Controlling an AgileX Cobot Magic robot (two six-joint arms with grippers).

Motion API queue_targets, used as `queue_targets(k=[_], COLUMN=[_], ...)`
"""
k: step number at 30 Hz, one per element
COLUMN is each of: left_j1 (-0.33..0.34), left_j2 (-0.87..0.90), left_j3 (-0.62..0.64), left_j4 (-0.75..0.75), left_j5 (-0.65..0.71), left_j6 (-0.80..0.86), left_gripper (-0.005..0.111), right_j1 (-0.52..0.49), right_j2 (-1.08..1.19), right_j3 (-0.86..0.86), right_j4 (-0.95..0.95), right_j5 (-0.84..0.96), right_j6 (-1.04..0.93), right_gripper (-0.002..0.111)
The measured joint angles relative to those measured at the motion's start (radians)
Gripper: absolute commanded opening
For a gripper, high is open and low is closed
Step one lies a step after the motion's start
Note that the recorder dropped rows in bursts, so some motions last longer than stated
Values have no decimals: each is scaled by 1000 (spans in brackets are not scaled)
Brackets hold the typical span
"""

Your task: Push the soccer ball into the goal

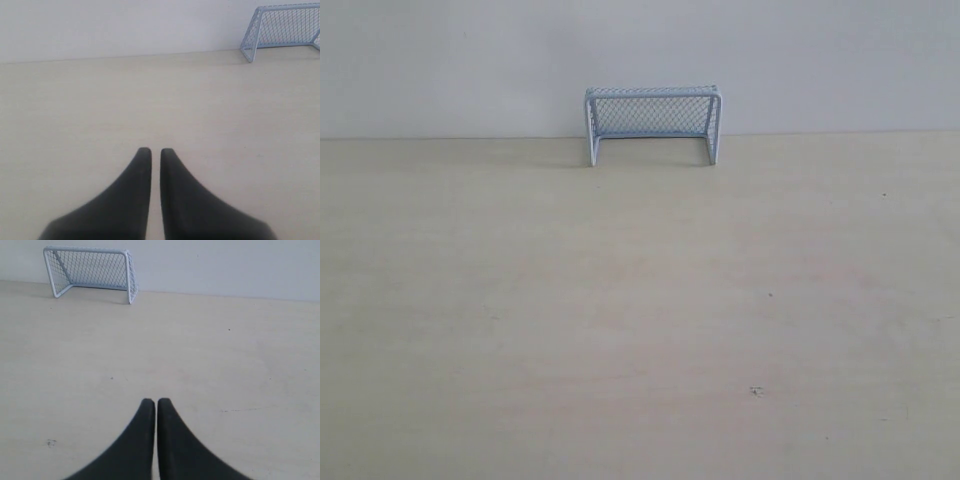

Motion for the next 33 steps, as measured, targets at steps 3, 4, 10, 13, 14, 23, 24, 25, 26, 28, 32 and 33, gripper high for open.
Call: queue_targets(k=[3,4,10,13,14,23,24,25,26,28,32,33], left_j1=[0,0,0,0,0,0,0,0,0,0,0,0], left_j2=[0,0,0,0,0,0,0,0,0,0,0,0], left_j3=[0,0,0,0,0,0,0,0,0,0,0,0], left_j4=[0,0,0,0,0,0,0,0,0,0,0,0], left_j5=[0,0,0,0,0,0,0,0,0,0,0,0], left_j6=[0,0,0,0,0,0,0,0,0,0,0,0], left_gripper=[6,6,6,6,6,6,6,6,6,6,6,6], right_j1=[0,0,0,0,0,0,0,0,0,0,0,0], right_j2=[0,0,0,0,0,-2,-2,-2,-2,-2,-2,-2], right_j3=[0,0,0,0,0,0,0,0,0,0,0,0], right_j4=[0,-2,-89,-164,-188,-372,-393,-407,-427,-462,-531,-543], right_j5=[0,0,0,-7,-9,-20,-22,-24,-24,-24,-26,-26], right_j6=[10,13,98,185,211,408,426,441,462,506,586,597], right_gripper=[0,0,0,0,0,0,0,0,0,0,0,0])
